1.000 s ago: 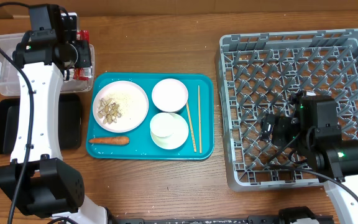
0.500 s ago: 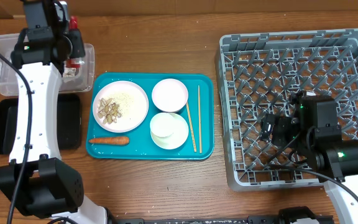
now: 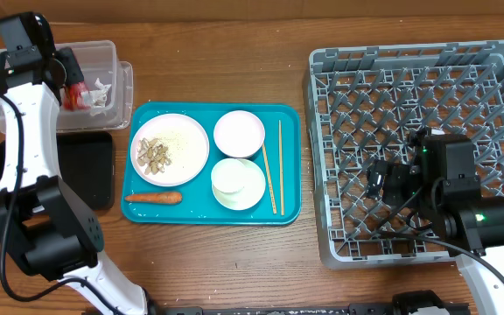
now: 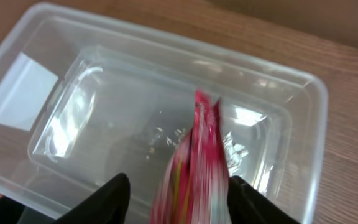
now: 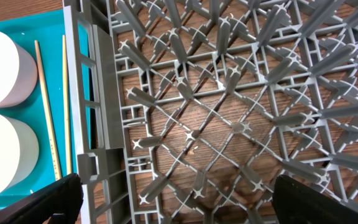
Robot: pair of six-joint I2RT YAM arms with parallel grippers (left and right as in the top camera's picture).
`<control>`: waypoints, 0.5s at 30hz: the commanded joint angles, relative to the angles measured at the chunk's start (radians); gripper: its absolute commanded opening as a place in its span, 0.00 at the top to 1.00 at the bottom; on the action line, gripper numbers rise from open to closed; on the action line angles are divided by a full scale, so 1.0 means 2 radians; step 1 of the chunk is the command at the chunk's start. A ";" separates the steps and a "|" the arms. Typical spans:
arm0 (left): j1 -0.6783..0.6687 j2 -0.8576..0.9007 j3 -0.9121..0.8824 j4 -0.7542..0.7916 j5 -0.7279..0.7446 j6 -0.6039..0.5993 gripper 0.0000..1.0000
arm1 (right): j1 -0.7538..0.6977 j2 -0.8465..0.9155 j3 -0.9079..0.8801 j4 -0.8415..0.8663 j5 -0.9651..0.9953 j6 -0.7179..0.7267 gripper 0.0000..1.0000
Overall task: Sort waste into correct bins and load items into the dishwasher
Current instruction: 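Move the red wrapper into the clear bin and release it, then grasp the white cup from the tray with the left gripper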
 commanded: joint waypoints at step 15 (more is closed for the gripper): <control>-0.080 -0.132 0.005 -0.289 0.115 -0.003 0.33 | -0.001 -0.001 0.013 0.002 0.007 -0.001 0.00</control>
